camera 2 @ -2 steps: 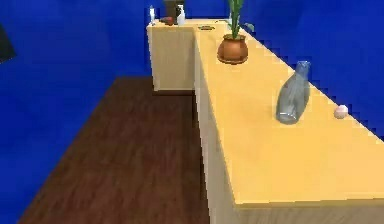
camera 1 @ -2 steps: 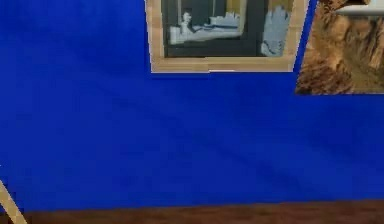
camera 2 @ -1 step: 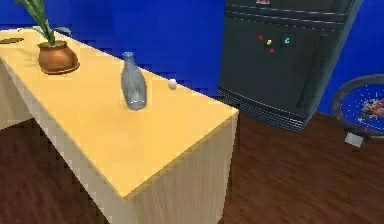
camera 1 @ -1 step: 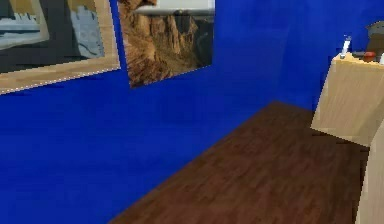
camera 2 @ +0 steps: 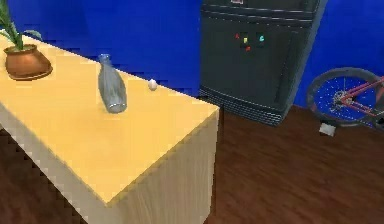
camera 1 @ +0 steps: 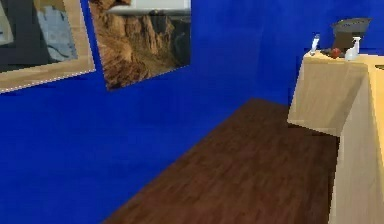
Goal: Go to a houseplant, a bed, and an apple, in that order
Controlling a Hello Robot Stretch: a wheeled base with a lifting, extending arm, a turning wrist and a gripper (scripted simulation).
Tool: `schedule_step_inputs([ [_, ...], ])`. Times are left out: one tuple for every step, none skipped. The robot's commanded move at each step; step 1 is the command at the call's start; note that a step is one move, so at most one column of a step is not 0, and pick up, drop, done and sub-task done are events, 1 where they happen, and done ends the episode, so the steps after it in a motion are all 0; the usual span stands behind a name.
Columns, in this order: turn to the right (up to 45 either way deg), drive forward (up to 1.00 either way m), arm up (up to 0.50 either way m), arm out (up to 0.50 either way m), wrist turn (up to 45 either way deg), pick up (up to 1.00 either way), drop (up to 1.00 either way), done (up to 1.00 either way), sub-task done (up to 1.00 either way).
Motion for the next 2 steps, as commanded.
schedule_step_inputs([
  [0.0, 0.35, 0.00, 0.00, 0.0, 0.00, 0.00, 0.00, 0.00],
  [36.0, 0.00, 0.00, 0.00, 0.0, 0.00, 0.00, 0.00, 0.00],
])
